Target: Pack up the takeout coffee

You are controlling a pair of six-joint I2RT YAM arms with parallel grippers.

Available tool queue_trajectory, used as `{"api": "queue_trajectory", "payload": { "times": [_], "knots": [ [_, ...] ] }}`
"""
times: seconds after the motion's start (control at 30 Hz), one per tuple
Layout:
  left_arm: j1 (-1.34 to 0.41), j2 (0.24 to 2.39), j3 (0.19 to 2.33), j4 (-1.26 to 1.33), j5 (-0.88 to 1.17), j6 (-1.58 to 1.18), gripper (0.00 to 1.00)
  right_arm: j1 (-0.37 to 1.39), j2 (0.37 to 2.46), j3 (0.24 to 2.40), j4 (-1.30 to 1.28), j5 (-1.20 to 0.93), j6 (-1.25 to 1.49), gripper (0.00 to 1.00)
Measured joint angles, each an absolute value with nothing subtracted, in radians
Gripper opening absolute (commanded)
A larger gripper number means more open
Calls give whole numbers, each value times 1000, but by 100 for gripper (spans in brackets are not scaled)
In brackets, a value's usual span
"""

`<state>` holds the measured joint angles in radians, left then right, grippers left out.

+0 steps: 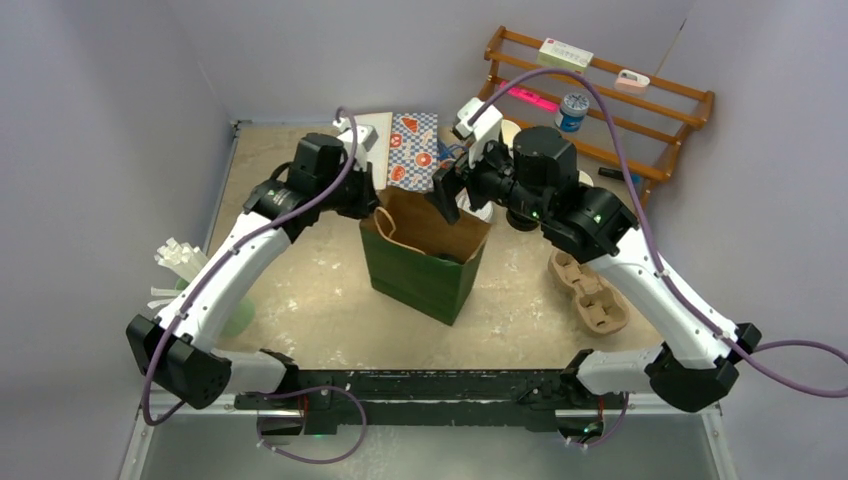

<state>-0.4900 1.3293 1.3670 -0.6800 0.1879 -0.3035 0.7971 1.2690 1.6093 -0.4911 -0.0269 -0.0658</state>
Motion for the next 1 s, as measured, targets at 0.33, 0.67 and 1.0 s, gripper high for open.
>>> {"api": "queue_trajectory", "payload": {
  "times": [0.33,0.67,1.0],
  "knots": [
    [-299,1266,1384,-767,-80,-280,0,603,1472,1827,-543,64,102,88],
    [-125,1312,1384,-640,-210,-238,0,442,1780,2051,-776,281,519,68],
    [-97,1343,1390,-585,-257,-239,58,316,1952,2119,-888,346,806,59]
  ]
}}
